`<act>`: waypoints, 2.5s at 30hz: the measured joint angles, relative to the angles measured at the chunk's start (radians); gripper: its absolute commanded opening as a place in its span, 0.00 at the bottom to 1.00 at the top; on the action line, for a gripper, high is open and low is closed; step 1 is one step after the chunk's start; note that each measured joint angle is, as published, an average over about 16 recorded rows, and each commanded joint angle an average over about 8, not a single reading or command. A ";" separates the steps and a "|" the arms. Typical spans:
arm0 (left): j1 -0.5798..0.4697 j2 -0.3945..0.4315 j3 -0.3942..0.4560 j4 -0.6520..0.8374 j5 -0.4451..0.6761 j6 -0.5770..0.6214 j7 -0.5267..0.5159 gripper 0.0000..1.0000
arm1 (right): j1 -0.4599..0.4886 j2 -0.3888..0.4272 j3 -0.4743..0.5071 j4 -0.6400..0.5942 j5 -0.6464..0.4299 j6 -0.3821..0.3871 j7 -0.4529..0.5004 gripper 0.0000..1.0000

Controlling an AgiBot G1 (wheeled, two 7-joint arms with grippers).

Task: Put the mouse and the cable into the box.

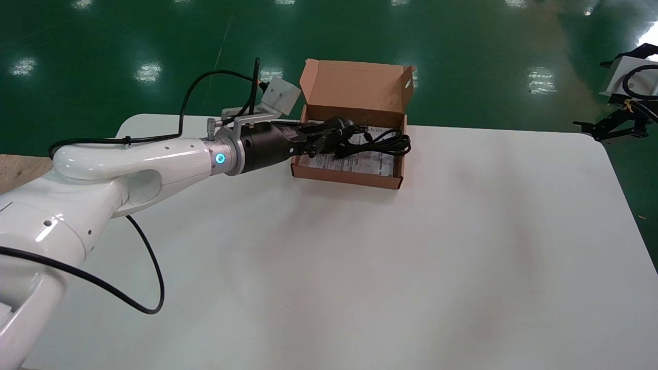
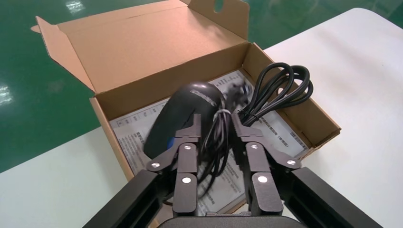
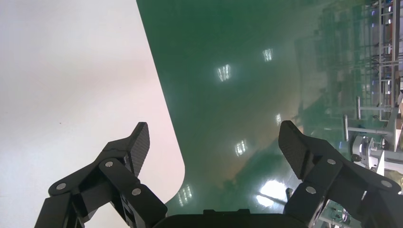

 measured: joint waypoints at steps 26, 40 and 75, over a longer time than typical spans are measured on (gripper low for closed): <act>0.184 -0.262 -0.201 -0.375 -0.091 0.265 -0.032 1.00 | -0.315 0.105 0.178 0.449 0.261 -0.194 0.331 1.00; 0.307 -0.437 -0.336 -0.626 -0.151 0.442 -0.054 1.00 | -0.527 0.177 0.297 0.752 0.436 -0.324 0.555 1.00; 0.533 -0.760 -0.583 -1.089 -0.265 0.770 -0.094 1.00 | -0.922 0.310 0.520 1.318 0.765 -0.568 0.964 1.00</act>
